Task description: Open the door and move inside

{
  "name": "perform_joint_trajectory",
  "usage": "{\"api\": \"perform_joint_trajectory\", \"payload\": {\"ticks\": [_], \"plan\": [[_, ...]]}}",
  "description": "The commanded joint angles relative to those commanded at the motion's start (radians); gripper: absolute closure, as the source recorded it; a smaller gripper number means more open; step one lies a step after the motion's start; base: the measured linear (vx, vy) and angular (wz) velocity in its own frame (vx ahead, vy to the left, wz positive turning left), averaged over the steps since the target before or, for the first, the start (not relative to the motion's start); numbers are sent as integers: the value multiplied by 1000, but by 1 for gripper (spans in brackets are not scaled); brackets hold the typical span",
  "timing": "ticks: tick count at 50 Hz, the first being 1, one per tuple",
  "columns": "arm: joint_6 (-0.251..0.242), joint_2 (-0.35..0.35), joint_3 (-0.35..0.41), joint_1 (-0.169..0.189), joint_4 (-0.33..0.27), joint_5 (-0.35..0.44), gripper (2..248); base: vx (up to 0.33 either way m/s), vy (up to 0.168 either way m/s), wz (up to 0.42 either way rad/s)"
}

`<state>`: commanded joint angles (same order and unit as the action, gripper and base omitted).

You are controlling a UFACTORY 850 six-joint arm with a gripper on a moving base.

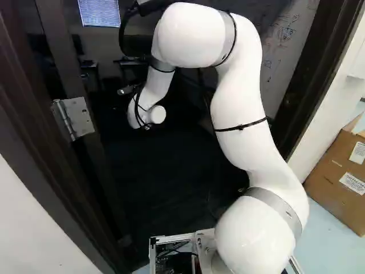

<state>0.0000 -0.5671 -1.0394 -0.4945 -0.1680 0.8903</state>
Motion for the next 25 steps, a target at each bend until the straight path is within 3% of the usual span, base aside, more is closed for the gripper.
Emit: {"api": "perform_joint_trajectory", "payload": {"ticks": [25], "plan": [[0,60,80,57,40,0,3,0,0,0]]}}
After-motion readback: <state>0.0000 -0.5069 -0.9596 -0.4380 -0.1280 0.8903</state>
